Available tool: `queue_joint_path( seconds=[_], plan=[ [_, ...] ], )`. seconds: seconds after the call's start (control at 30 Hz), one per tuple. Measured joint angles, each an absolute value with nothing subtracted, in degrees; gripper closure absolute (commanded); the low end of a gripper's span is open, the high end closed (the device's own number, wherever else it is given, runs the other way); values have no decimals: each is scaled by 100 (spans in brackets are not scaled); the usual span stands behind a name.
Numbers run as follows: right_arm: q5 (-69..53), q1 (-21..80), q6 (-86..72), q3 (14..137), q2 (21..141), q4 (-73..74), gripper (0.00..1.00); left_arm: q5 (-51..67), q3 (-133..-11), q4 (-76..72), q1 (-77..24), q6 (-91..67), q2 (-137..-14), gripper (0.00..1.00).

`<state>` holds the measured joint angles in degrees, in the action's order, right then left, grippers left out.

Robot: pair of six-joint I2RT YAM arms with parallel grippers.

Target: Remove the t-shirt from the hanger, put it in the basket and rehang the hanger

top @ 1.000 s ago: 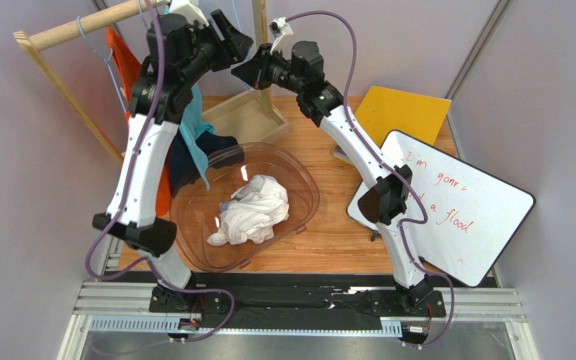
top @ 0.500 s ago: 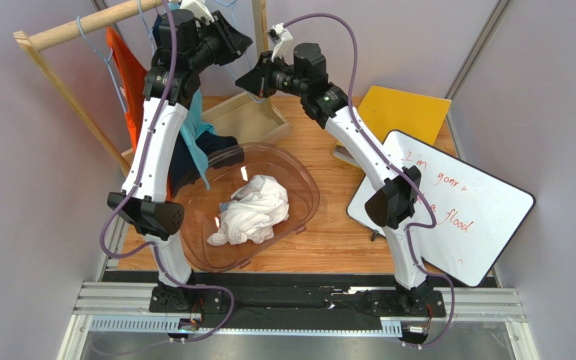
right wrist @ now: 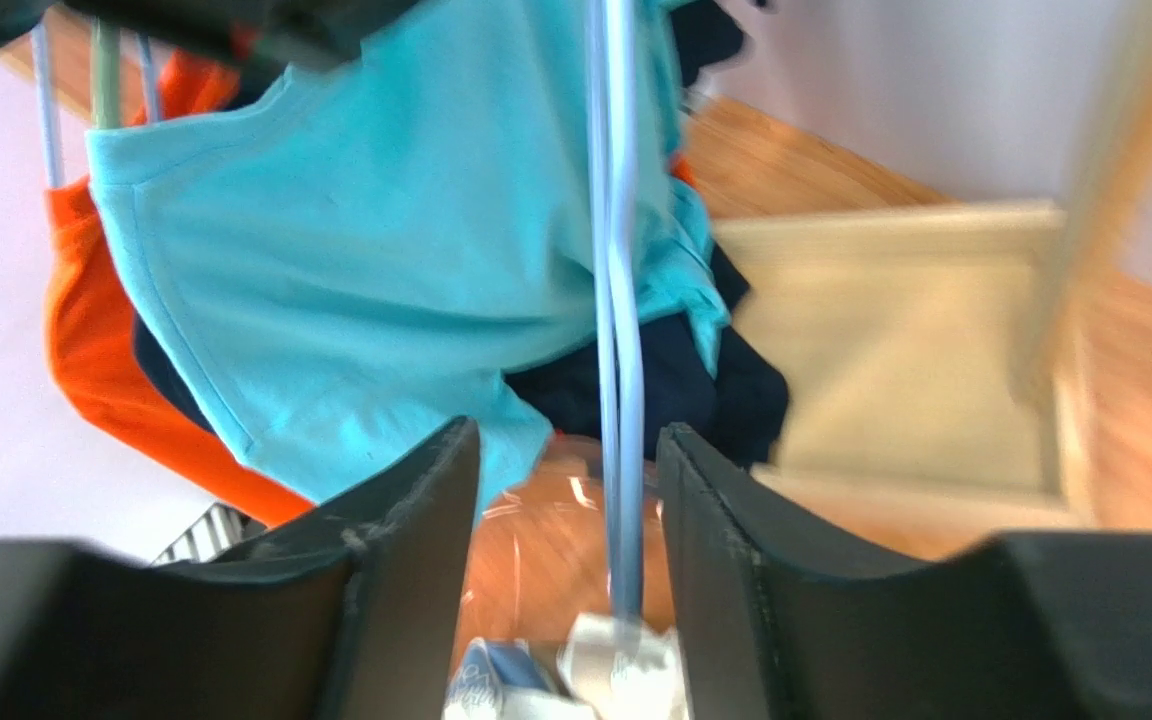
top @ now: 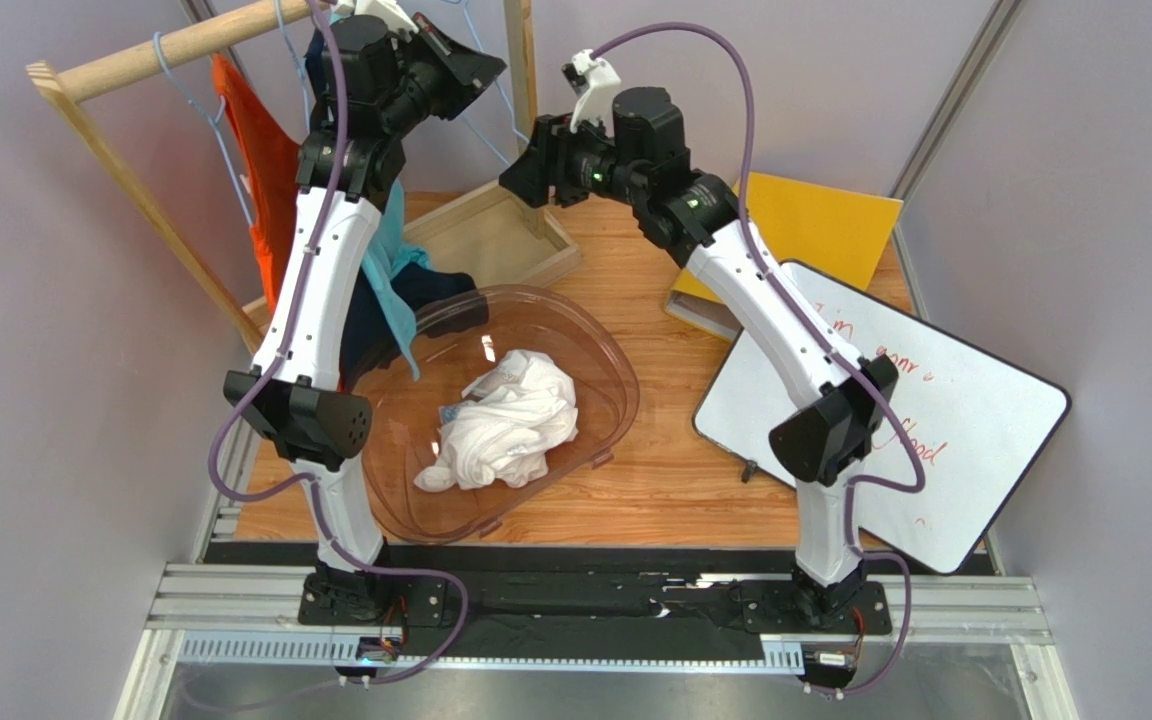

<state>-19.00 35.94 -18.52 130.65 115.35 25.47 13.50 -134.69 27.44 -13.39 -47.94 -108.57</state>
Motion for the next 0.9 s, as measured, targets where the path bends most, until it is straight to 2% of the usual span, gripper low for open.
queue_joint_path(
  seconds=[0.1, 0.3, 0.6, 0.63, 0.7, 0.73, 0.77, 0.83, 0.9],
  plan=[
    [-1435, 3597, -1824, 12534, 11006, 2764, 36, 1358, -13469, 2569, -1238, -5196, -10975, 100],
    [-421, 3601, -1959, 11277, 9813, 3092, 17, 1514, -13472, 2283, -1109, -5935, -11260, 100],
    [2440, 4362, -1837, 11010, 9539, 4311, 5, 1621, -13124, 1890, -1081, -6652, -11434, 99],
    [2821, 4510, -1715, 11004, 9564, 4421, 5, 1610, -13052, 1802, -1066, -6670, -11434, 87],
    [3433, 4744, -1420, 10906, 9590, 4473, 4, 1608, -12967, 1695, -1039, -6683, -11428, 72],
    [3785, 4860, -1260, 10774, 9581, 4410, 4, 1603, -12945, 1695, -1035, -6665, -11415, 60],
    [4121, 4963, -1118, 10597, 9550, 4294, 4, 1599, -12901, 1706, -1033, -6661, -11391, 54],
    [4617, 5131, -864, 10197, 9487, 4071, 4, 1597, -12829, 1756, -1024, -6600, -11334, 35],
    [4836, 5207, -670, 9692, 9327, 3771, 4, 1594, -12785, 1857, -1013, -6495, -11273, 28]
  ],
)
